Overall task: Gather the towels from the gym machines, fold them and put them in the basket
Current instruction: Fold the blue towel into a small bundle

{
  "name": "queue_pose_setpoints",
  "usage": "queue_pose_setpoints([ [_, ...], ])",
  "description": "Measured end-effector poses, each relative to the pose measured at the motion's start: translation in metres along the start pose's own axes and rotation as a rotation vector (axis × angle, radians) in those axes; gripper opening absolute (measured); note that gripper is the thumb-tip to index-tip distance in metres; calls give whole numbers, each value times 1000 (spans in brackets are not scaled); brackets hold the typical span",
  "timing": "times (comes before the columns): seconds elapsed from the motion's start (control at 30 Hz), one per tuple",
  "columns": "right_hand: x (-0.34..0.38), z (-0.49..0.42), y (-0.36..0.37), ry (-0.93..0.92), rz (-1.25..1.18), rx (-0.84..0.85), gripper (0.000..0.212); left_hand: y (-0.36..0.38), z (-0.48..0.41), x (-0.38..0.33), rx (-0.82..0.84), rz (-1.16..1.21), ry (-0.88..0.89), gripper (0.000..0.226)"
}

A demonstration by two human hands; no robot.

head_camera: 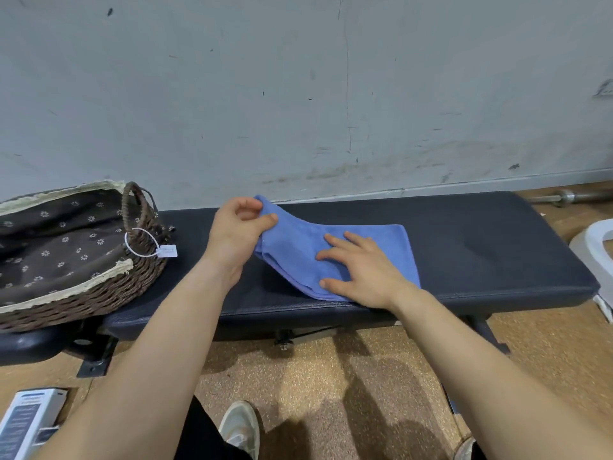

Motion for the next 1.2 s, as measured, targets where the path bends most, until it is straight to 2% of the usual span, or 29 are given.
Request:
queue_pose_setpoints([
  [0.1, 13, -4, 2, -31, -4, 17, 48, 8, -3, -19, 32, 27, 45, 25],
  [0.23, -6, 15, -23, -35, -84, -249, 32, 32, -11, -27, 61, -26, 21, 27],
  [0.33, -42, 40, -35, 122, -109, -357, 27, 63, -16, -27, 105, -113, 21, 29],
  [0.43, -68, 59, -35, 238, -133, -336, 31, 94, -20, -21, 119, -294, 32, 30],
  [0.6, -83, 71, -23, 301, -163, -165, 58, 140, -15, -4, 187, -614, 24, 28],
  [0.83, -87, 73, -9, 285, -163, -208, 59, 178, -5, 13, 280, -843, 6, 24],
  [0.93, -90, 75, -13, 284, -168, -159, 48, 182, -3, 17, 359, -798, 2, 19],
  [1.0, -89, 75, -19, 281, -231, -209, 43, 173, 0, 13, 414, -539, -2, 8],
  [1.07, -78, 74, -28, 286, -298, -367, 45, 151, 0, 7, 345, -411, 102, 15],
  [1.13, -60, 66, -37, 248, -234, -520, 46, 126, -3, 6, 184, -602, 253, 23],
  [1.2, -37, 50, -39, 150, -126, -530, 52, 114, -7, 15, 133, -835, 323, 29],
])
Point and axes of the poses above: each hand's wrist, its own z-axis away from the middle knuckle, its own y-axis out of the palm, x = y × z, the point moved 2 cm from there along -z, towards the middle knuckle, and after that the axes turned 14 degrees about x, right-handed, at the moved point
